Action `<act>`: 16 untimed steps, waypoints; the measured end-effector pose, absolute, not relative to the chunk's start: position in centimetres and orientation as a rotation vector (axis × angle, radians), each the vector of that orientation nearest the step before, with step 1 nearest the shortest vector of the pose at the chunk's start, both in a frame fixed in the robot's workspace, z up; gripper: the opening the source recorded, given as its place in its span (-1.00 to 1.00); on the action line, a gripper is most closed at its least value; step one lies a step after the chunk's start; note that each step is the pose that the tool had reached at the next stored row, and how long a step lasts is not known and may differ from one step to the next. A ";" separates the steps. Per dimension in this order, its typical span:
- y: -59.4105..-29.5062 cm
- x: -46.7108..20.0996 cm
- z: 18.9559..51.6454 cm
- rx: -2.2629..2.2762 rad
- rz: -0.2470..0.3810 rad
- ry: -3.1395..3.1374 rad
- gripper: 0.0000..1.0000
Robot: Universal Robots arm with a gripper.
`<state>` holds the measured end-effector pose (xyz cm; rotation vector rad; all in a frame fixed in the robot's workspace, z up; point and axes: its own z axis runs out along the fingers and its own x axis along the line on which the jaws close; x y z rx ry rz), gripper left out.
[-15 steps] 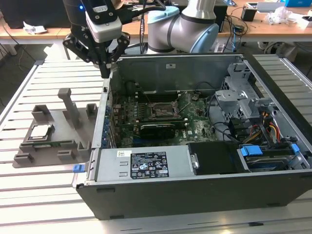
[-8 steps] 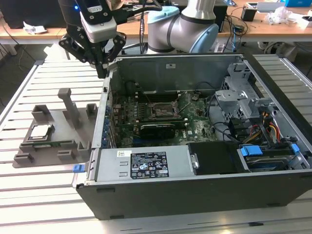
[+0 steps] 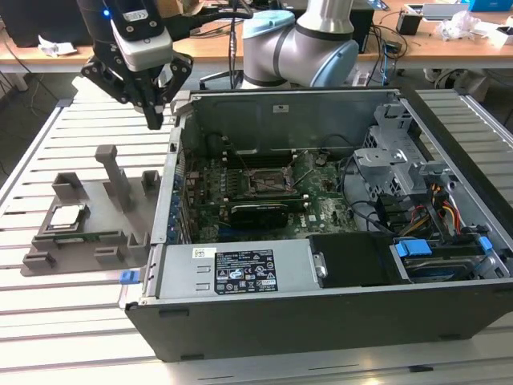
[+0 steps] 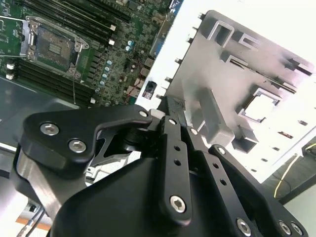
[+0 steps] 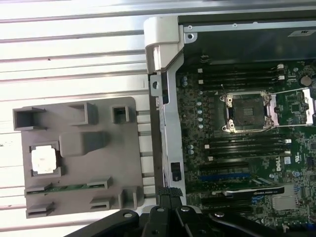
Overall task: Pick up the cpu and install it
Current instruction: 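Reach for the cpu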
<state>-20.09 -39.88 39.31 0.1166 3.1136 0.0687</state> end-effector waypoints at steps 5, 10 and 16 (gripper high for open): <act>-39.9 -21.4 39.3 0.117 0.069 3.114 -0.79; -39.9 -22.6 39.3 0.117 0.069 3.114 -0.79; -39.9 -23.7 39.2 0.117 0.069 3.114 -0.79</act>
